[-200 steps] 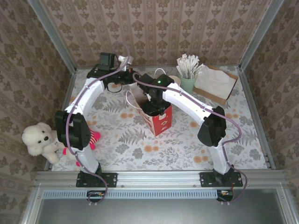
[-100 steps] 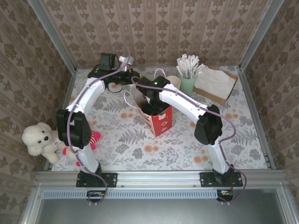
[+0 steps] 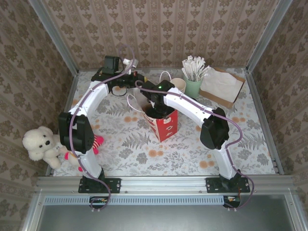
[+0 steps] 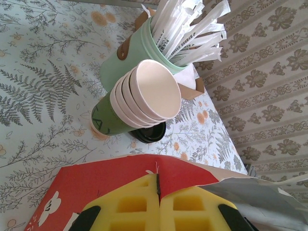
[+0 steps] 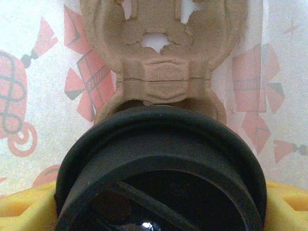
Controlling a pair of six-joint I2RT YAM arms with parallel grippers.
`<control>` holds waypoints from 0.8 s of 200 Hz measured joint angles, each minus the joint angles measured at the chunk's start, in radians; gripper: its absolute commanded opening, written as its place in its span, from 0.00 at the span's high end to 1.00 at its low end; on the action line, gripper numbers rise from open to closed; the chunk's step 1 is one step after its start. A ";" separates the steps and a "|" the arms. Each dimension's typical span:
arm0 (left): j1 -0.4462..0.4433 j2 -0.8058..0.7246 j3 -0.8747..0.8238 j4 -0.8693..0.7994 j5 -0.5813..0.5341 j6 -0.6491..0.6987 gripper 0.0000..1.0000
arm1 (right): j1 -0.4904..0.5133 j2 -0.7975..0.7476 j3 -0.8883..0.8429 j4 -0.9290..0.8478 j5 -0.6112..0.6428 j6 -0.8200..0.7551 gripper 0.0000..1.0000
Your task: Pack the takeout coffee
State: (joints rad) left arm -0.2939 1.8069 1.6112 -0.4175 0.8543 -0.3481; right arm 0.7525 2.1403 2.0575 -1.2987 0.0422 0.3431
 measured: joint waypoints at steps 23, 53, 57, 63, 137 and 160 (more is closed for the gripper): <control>0.000 0.000 0.000 0.000 0.003 0.000 1.00 | 0.000 0.000 0.000 0.000 0.000 0.000 0.53; 0.000 0.000 0.000 0.000 0.006 0.000 1.00 | 0.000 0.000 -0.013 0.013 0.002 0.000 0.54; 0.000 0.000 0.000 0.000 0.006 0.000 1.00 | 0.000 0.000 -0.017 0.016 0.003 0.000 0.54; 0.000 0.000 0.000 0.000 0.006 0.000 1.00 | 0.000 0.000 -0.024 0.020 0.003 0.000 0.54; 0.000 0.000 0.000 0.000 0.007 -0.007 1.00 | 0.000 -0.010 -0.083 0.080 0.006 0.000 0.55; 0.000 0.000 0.000 0.001 0.006 -0.012 1.00 | 0.000 -0.014 -0.097 0.092 0.006 -0.001 0.55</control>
State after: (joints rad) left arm -0.2939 1.8069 1.6112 -0.4164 0.8608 -0.3599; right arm 0.7525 2.1262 1.9610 -1.2064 0.0483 0.3424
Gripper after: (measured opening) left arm 0.048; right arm 0.816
